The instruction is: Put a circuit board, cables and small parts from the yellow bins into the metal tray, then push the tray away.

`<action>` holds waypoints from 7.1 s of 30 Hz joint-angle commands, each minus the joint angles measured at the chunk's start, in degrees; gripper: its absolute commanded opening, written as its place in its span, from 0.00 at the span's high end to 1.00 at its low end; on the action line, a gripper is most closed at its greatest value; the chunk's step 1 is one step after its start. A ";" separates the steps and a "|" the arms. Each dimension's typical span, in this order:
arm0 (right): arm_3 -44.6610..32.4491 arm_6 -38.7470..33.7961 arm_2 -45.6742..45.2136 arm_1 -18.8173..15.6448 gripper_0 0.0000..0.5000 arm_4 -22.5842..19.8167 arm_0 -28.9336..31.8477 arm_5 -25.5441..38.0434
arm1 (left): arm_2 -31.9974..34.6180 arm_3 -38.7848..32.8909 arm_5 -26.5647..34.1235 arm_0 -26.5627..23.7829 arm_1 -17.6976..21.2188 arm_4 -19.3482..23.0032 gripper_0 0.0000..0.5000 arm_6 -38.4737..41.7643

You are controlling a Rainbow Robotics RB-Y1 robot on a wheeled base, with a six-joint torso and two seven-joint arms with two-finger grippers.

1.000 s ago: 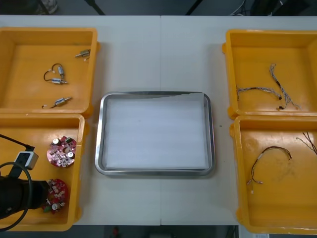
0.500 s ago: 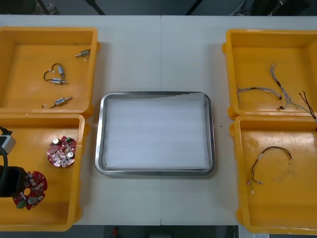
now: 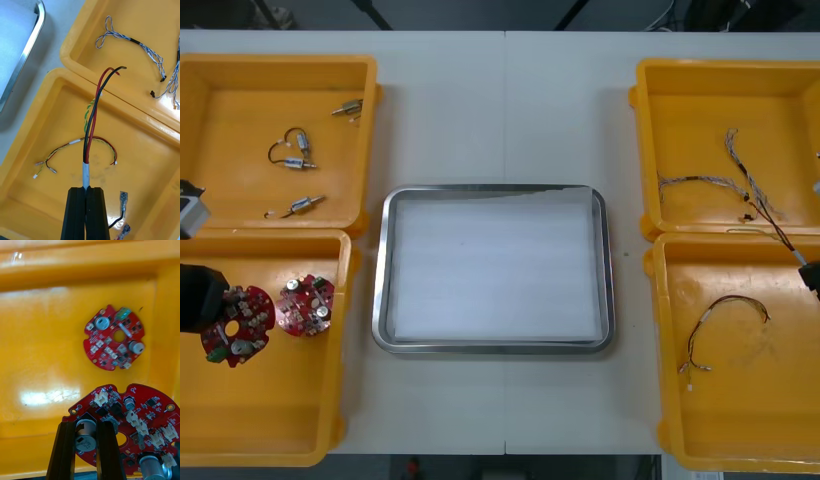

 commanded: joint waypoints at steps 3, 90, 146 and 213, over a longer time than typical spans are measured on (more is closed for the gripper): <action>-1.72 -2.16 3.28 -5.15 1.00 -1.53 -1.52 0.19 | -5.99 -1.77 4.61 -11.80 2.04 2.28 1.00 12.42; -2.78 -4.53 4.07 -6.56 1.00 -6.54 -4.16 0.19 | -46.07 13.35 -4.79 -40.63 -12.72 -10.20 0.00 26.66; 17.70 9.62 68.50 7.42 1.00 14.46 -45.73 -8.30 | -20.85 67.14 -11.56 -57.15 -11.05 -19.52 0.00 25.69; 10.76 6.80 36.42 12.95 0.00 21.40 -31.76 0.19 | -27.44 76.98 -25.09 -54.87 -9.82 -18.29 1.00 25.16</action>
